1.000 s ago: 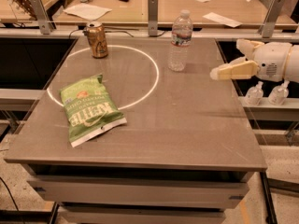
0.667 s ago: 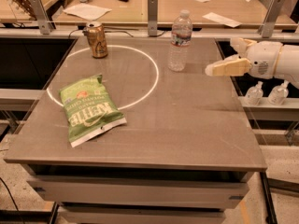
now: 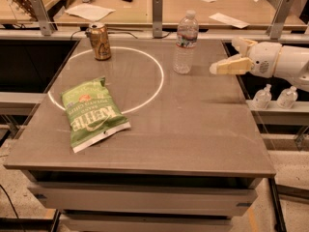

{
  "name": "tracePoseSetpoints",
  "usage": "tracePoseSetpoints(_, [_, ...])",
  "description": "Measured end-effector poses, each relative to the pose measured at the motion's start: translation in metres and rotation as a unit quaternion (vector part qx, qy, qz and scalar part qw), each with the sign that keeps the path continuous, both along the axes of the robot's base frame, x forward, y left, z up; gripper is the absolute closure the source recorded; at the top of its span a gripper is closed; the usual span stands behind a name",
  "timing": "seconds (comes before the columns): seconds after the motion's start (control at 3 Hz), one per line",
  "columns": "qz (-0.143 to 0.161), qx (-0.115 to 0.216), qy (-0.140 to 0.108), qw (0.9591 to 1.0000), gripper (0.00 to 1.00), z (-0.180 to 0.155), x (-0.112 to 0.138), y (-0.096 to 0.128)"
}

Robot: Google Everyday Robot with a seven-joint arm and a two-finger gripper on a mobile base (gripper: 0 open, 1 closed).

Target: Move water bottle near green jalapeno chip bag

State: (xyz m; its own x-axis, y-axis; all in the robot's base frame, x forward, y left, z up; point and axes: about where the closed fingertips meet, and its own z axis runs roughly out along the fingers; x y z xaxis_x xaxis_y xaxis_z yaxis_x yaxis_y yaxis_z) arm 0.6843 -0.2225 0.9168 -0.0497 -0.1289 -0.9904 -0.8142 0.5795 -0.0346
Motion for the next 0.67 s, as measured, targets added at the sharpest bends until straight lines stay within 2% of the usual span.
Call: tracePoseSetpoints(0.67, [-0.037, -0.015, -0.003, 0.9992, 0.0, 0.003, 0.027, 0.019])
